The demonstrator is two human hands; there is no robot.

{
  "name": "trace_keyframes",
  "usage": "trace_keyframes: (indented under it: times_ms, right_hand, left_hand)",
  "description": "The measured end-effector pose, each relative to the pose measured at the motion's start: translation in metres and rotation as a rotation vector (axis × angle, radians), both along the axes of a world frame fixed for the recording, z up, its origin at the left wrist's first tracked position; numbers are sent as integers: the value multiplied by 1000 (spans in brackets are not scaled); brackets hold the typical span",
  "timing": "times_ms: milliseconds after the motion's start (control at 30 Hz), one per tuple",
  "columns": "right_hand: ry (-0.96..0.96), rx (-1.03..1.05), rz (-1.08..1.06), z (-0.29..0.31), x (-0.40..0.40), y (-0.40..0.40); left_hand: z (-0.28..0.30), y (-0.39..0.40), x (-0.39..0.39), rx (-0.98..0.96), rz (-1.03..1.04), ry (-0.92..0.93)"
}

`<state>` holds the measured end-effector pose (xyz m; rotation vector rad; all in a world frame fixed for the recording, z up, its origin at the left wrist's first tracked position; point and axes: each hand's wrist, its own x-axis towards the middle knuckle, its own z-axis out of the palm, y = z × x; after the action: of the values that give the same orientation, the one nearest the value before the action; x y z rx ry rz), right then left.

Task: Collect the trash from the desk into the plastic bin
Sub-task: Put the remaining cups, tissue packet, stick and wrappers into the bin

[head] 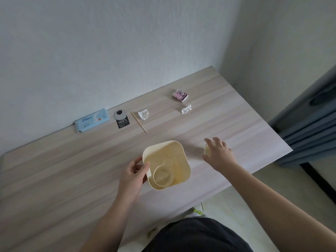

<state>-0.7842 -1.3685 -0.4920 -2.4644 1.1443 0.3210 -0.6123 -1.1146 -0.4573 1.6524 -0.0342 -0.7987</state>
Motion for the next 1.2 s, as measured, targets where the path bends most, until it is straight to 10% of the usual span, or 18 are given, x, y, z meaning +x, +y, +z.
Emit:
trace_keyframes:
  times_ms: [633, 1200]
  right_hand:
    - [-752, -17, 278, 133, 53, 57]
    - [-253, 95, 666, 113, 126, 191]
  left_hand:
    - [0, 29, 13, 32, 165, -13]
    - [16, 95, 54, -27, 65, -101]
